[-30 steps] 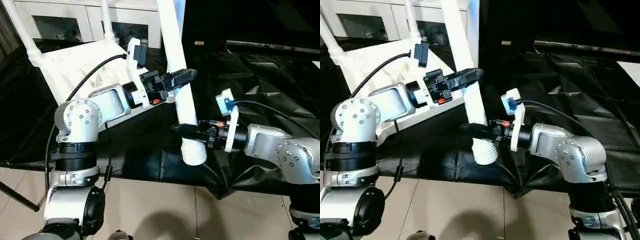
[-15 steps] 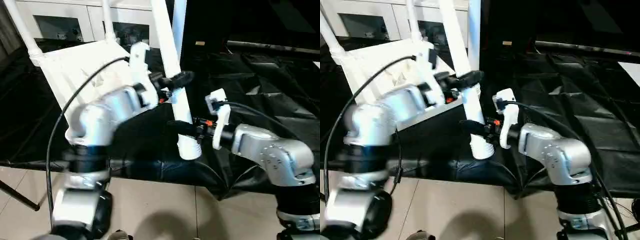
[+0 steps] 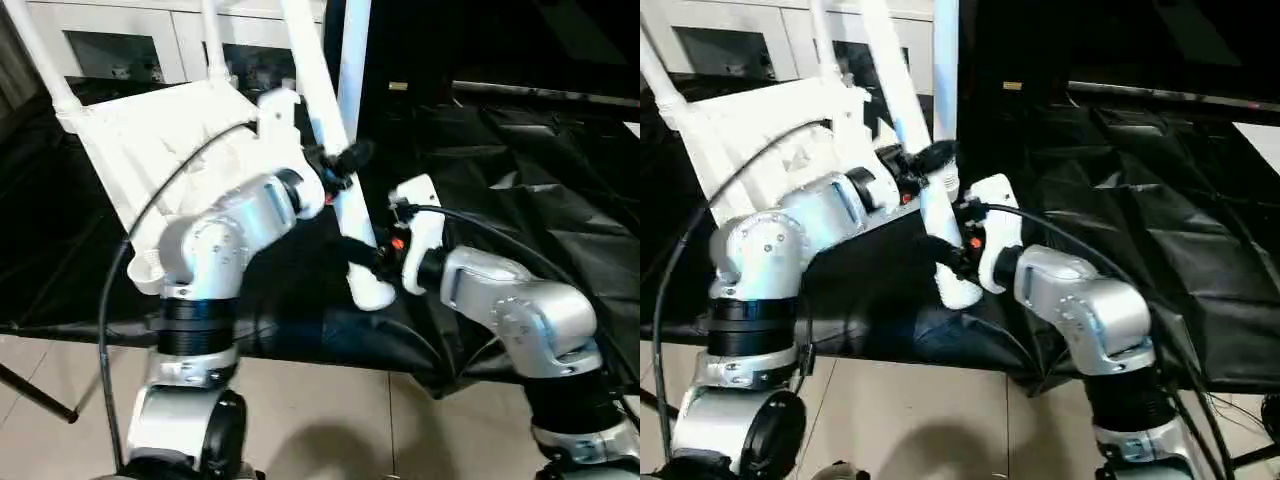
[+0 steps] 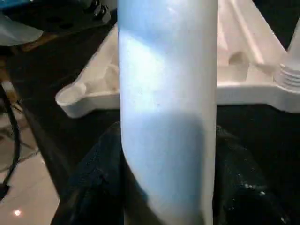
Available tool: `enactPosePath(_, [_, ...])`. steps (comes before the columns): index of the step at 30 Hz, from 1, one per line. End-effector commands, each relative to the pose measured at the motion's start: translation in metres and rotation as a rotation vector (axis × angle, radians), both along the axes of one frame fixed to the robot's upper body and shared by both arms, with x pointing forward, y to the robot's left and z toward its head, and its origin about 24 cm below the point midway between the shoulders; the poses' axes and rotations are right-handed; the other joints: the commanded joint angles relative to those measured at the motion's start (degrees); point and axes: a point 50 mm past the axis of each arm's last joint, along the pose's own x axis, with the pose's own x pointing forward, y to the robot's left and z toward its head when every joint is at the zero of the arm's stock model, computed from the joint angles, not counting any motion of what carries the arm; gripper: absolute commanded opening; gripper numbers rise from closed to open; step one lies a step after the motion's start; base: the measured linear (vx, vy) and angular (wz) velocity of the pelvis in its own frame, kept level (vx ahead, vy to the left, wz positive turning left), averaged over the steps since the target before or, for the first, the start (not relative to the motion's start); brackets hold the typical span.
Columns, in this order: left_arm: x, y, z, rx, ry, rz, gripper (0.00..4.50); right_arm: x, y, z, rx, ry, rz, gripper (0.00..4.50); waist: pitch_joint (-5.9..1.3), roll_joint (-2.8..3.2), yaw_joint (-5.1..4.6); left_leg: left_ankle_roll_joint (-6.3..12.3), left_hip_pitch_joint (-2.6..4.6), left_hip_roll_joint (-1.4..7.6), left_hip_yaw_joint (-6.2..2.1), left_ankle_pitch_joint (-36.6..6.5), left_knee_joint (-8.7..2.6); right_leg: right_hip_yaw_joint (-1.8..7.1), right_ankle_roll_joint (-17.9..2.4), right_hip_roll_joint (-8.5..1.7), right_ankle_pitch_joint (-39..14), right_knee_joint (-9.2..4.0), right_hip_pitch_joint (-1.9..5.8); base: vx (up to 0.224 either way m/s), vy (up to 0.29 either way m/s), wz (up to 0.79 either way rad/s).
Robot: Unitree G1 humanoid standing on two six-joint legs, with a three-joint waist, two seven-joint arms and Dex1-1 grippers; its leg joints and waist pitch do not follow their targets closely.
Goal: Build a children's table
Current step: Pick table leg
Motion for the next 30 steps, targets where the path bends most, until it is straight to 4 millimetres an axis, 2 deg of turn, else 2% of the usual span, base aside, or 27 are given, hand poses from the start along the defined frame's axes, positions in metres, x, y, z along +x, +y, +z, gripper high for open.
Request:
enactPosePath(1, [-0.003, 0.003, -0.001, 0.003, -0.011, -0.052, 1.92, 0.005, -0.006, 0.020, 0.084, -0.058, -0.002, 2.63, -4.40, -0.82, 0.00, -0.14, 0.68, 0.56, 0.09, -4.94, -3.32, 2.66, -7.26, -3.51, -7.39, -4.35, 3.38, 0.000, 0.000, 0.00])
enactPosePath(3, [-0.007, 0.003, 0.002, -0.003, -0.041, -0.137, 1.90, 0.005, -0.011, 0.022, 0.143, -0.016, 0.020, 2.68, -4.42, -0.78, -0.02, 0.00, 0.72, 0.51, 0.09, -5.02, -3.31, 2.64, -7.12, -3.41, -7.35, -4.24, 3.33, 0.000, 0.000, 0.00])
enactPosePath(5, [-0.011, 0.005, 0.005, -0.007, -0.066, -0.206, 1.87, 0.002, -0.015, 0.021, 0.145, 0.010, 0.065, 3.04, -4.40, -0.70, -0.04, -0.04, 0.70, 0.55, 0.09, -4.54, -3.33, 2.64, -7.34, -3.34, -6.37, -4.14, 3.35, 0.000, 0.000, 0.00])
enactPosePath(6, [-0.015, 0.006, 0.009, -0.012, -0.087, -0.269, 1.86, 0.000, -0.020, 0.020, 0.134, 0.027, 0.100, 3.08, -4.41, -0.88, 0.15, 0.08, 0.77, 0.48, 0.12, -4.83, -3.36, 2.59, -7.18, -3.39, -6.96, -4.21, 3.50, 0.000, 0.000, 0.00])
enactPosePath(7, [-0.017, 0.007, 0.011, -0.015, -0.099, -0.309, 1.85, -0.002, -0.023, 0.019, 0.124, 0.037, 0.121, 3.09, -4.44, -0.55, 0.31, -0.12, 0.89, 0.68, 0.13, -4.49, -3.37, 2.71, -7.45, -3.43, -6.32, -4.07, 3.28, 0.000, 0.000, 0.00])
enactPosePath(9, [-0.020, 0.010, 0.016, -0.021, -0.131, -0.370, 1.85, -0.004, -0.029, 0.018, 0.117, 0.070, 0.154, 3.09, -4.46, -0.70, 0.36, -0.14, 0.85, 0.66, 0.14, -4.21, -3.35, 2.68, -8.11, -3.42, -5.11, -3.94, 3.44, 0.000, 0.000, 0.00])
enactPosePath(15, [-0.022, 0.012, 0.024, -0.019, -0.180, -0.446, 1.84, -0.007, -0.037, 0.019, 0.113, 0.111, 0.220, 3.09, -4.37, -0.88, 0.27, -0.07, 0.78, 0.64, 0.21, -4.54, -3.34, 2.70, -8.88, -3.62, -6.60, -4.12, 3.55, 0.000, 0.000, 0.00])
enactPosePath(19, [-0.029, 0.006, 0.031, -0.063, -0.207, -0.546, 1.84, -0.013, -0.038, 0.016, 0.073, 0.155, 0.312, 3.09, -4.40, -0.99, 0.40, -0.02, 0.77, 0.69, 0.24, -4.66, -3.28, 2.68, -9.30, -3.61, -6.91, -4.13, 3.65, 0.000, 0.000, 0.00])
enactPosePath(30, [-0.032, -0.001, 0.026, -0.030, -0.197, -0.610, 1.84, -0.020, -0.034, 0.010, -0.035, 0.144, 0.430, 3.09, -4.39, -1.12, 0.36, 0.15, 0.73, 0.76, 0.23, -4.59, -3.17, 2.71, -9.20, -3.66, -7.95, -4.17, 3.60, 0.000, 0.000, 0.00])
